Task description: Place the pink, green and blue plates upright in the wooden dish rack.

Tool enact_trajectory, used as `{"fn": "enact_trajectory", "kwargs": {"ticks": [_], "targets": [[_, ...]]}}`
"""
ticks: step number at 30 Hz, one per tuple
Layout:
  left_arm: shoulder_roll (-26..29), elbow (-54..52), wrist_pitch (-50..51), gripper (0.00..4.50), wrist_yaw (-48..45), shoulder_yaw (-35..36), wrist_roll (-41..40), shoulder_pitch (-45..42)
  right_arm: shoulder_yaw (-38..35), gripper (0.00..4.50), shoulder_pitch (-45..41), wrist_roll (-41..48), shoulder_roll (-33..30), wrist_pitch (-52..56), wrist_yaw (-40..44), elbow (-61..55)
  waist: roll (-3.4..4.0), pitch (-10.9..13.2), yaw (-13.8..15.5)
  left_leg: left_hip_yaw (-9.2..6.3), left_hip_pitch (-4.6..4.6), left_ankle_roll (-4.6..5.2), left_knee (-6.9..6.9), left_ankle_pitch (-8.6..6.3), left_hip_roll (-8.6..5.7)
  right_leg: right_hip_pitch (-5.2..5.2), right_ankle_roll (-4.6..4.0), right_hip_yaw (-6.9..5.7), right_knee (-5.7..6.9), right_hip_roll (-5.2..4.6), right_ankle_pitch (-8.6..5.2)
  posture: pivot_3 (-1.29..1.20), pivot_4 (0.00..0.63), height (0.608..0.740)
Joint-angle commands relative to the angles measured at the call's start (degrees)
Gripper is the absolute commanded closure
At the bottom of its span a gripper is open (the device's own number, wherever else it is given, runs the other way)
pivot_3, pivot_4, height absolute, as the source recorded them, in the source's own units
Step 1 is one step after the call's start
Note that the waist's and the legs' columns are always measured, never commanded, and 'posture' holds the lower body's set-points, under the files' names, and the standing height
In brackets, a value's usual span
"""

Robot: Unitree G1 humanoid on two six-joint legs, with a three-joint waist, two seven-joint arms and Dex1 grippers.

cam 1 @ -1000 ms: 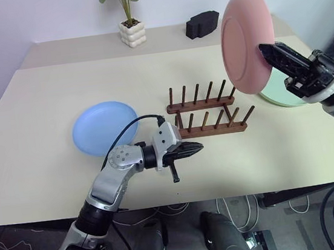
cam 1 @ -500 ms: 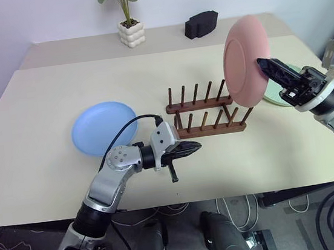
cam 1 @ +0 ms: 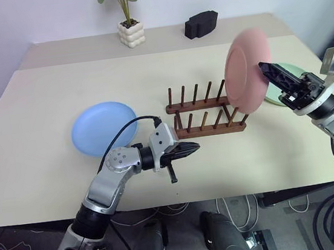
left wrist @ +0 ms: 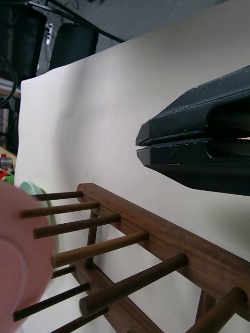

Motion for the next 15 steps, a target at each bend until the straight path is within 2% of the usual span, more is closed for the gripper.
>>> {"fn": "enact_trajectory", "kwargs": {"ticks": [1, 5, 15], "targets": [[-0.05, -2.36, 0.15, 4.50, 0.10, 1.17, -1.19, -0.01, -2.19, 2.10, -0.49, -0.51, 0.29, -1.90, 0.14, -0.50, 0.00, 0.00, 0.01, 0.00, 0.00, 0.00, 0.00, 0.00, 0.00, 0.00, 0.00, 0.00, 0.00, 0.00, 0.00, 0.00, 0.150, 0.736], [0.00, -2.42, 0.23, 4.50, 0.16, 1.09, -1.31, -0.01, -2.43, 0.05, -1.22, -3.37, 0.58, -4.80, -1.00, 0.20, 0.00, 0.00, 0.01, 0.01, 0.00, 0.00, 0.00, 0.00, -0.01, 0.00, 0.00, 0.00, 0.00, 0.00, 0.00, 0.00, 0.150, 0.736], [-0.04, -2.98, 0.95, 4.50, 0.64, 1.26, -1.50, 0.33, -10.29, 0.05, 1.02, -17.01, -6.73, -16.42, -5.26, 2.01, 0.01, 0.00, 0.08, 0.03, 0.00, 0.00, 0.00, 0.00, -0.03, 0.00, 0.01, 0.00, -0.01, -0.01, 0.00, 0.00, 0.150, 0.736]]}}
